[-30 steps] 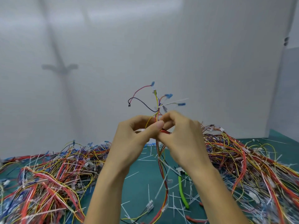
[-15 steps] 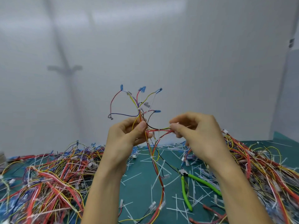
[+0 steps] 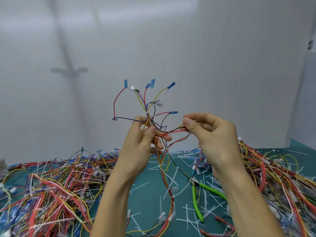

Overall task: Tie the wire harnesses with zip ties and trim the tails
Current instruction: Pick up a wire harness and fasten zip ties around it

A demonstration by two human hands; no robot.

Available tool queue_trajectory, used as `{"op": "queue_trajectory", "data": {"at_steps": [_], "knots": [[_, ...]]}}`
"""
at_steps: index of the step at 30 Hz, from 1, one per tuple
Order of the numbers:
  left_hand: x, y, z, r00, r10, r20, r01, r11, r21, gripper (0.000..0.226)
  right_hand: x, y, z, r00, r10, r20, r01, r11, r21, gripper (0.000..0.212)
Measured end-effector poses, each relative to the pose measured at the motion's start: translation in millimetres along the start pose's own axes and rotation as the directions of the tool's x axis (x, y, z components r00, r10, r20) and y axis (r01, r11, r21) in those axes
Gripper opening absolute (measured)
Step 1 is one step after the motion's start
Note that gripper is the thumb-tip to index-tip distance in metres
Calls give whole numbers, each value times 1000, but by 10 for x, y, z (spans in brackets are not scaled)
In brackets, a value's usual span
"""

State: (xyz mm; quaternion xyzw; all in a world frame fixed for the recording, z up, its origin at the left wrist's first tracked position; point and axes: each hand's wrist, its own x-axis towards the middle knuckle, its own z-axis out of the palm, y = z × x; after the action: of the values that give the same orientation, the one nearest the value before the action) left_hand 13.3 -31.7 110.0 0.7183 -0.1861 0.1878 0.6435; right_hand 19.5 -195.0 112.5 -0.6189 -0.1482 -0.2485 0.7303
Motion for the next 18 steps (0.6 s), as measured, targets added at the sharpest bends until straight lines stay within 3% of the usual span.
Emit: {"op": "queue_trajectory", "data": {"at_steps": [5, 8, 11, 15, 18], "knots": [[3, 19, -38, 999, 21, -47, -25, 994, -103, 9, -1, -46, 3, 999, 21, -46, -17, 996, 84, 11], [13, 20, -58, 994, 36, -107, -51, 989, -139, 8, 7, -64, -10, 995, 78, -63, -69, 987, 144, 32], [15, 14, -64, 988, 59, -142, -79, 986, -143, 12, 2, -74, -28, 987, 154, 56, -157, 986, 57, 52], [26, 3, -59, 986, 64, -155, -92, 980, -178, 17, 1, -24, 1, 948, 259, 184, -259, 966, -25, 34], [28, 14, -70, 987, 44, -155, -86, 957, -277, 9, 15, 79, 62, 930, 355, 94, -356, 935, -14, 12]]}}
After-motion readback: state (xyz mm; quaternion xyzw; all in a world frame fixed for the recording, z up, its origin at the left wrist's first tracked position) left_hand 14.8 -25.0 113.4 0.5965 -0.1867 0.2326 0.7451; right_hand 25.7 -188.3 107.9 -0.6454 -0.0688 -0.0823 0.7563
